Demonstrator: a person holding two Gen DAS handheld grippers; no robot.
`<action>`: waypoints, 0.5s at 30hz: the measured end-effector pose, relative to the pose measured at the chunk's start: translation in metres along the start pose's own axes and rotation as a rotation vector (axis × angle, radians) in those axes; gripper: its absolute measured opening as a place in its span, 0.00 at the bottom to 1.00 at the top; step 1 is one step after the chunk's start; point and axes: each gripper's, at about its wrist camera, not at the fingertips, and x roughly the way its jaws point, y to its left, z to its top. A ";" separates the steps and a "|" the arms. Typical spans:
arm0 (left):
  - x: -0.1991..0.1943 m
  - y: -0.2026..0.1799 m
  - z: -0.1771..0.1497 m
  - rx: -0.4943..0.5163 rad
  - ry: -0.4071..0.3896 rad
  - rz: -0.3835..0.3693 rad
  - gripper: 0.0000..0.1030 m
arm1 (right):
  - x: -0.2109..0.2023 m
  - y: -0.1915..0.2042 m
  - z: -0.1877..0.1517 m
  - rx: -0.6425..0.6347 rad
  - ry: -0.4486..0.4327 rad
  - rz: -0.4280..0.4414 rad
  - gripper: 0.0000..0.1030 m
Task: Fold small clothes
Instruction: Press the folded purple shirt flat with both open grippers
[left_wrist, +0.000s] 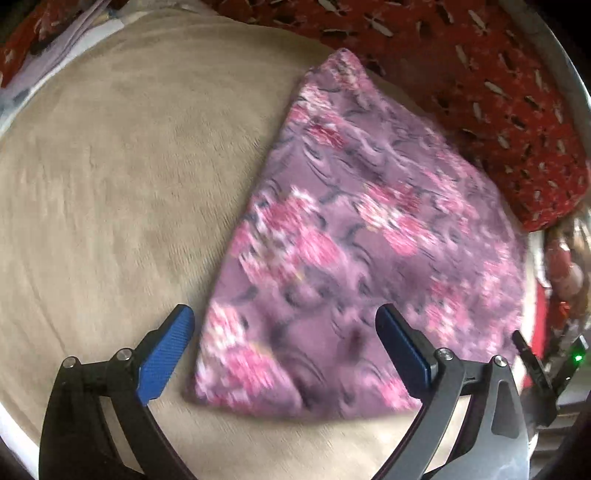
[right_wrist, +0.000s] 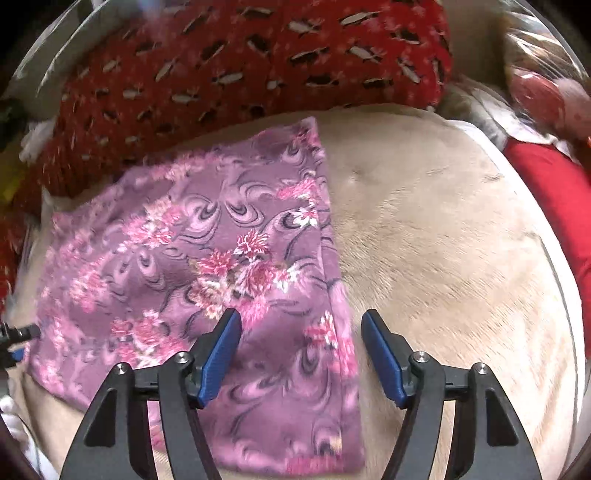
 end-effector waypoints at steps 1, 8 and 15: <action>-0.003 0.001 -0.004 -0.004 -0.003 -0.009 0.96 | -0.009 0.001 -0.004 -0.009 -0.014 0.004 0.67; -0.005 0.007 -0.030 0.003 0.001 0.021 0.96 | -0.013 -0.002 -0.033 -0.025 0.067 -0.012 0.67; -0.039 0.034 -0.024 -0.087 -0.048 -0.082 0.96 | -0.040 0.006 -0.030 -0.020 0.015 0.023 0.67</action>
